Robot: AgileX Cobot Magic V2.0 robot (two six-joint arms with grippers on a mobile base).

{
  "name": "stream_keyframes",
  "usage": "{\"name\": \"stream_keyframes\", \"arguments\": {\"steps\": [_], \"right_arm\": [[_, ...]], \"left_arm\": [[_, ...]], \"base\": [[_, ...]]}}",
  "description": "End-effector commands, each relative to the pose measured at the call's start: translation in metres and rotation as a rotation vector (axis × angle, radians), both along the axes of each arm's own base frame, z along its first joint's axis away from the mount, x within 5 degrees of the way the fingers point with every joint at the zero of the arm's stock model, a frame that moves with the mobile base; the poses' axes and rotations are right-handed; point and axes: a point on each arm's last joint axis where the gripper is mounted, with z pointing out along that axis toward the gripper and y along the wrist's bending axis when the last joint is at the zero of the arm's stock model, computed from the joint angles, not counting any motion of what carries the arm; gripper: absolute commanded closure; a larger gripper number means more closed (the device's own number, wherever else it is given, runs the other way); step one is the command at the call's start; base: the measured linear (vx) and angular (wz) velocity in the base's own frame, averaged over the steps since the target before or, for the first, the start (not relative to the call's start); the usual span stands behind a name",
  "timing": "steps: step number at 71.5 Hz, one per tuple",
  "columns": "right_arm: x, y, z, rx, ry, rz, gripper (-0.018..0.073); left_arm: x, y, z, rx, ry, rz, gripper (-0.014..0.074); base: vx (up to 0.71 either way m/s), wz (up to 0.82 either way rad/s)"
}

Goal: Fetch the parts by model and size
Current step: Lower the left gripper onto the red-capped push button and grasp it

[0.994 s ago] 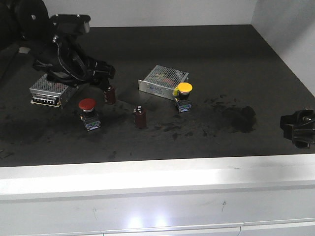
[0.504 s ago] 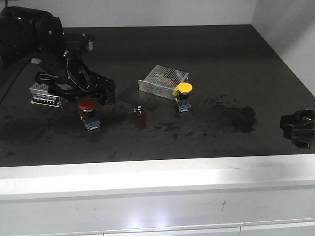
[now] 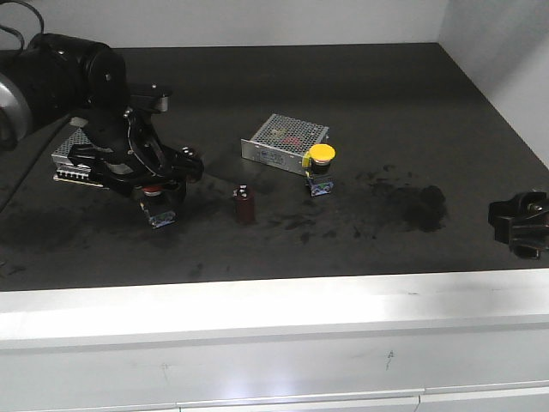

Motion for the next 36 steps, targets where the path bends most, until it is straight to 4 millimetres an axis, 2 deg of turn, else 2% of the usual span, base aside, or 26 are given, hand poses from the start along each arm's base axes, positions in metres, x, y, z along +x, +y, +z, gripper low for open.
{"name": "stream_keyframes", "arguments": {"steps": [1,6,13,29,36], "right_arm": [[0.003,0.0,0.017,-0.003,-0.099,0.01,0.0002],[0.003,0.0,0.017,-0.004,-0.095,0.009,0.0002],[0.003,0.0,0.016,-0.004,-0.091,0.009,0.0002],[0.003,0.0,0.016,-0.004,-0.089,0.009,0.0002],[0.002,0.0,0.016,-0.004,-0.088,0.009,0.0002]], "left_arm": [[-0.003,0.0,0.03,-0.037,-0.102,0.009,0.0063],[-0.002,0.0,0.03,-0.039,-0.107,0.009,0.0107],[-0.001,-0.001,0.028,-0.038,-0.106,0.009,0.0227],[-0.002,-0.001,0.038,-0.047,-0.161,0.001,0.0604],[-0.009,-0.002,0.052,-0.046,-0.21,-0.012,0.0606]], "base": [[0.0,0.0],[0.0,0.0],[0.0,0.0],[0.0,0.0],[0.0,0.0]]}}
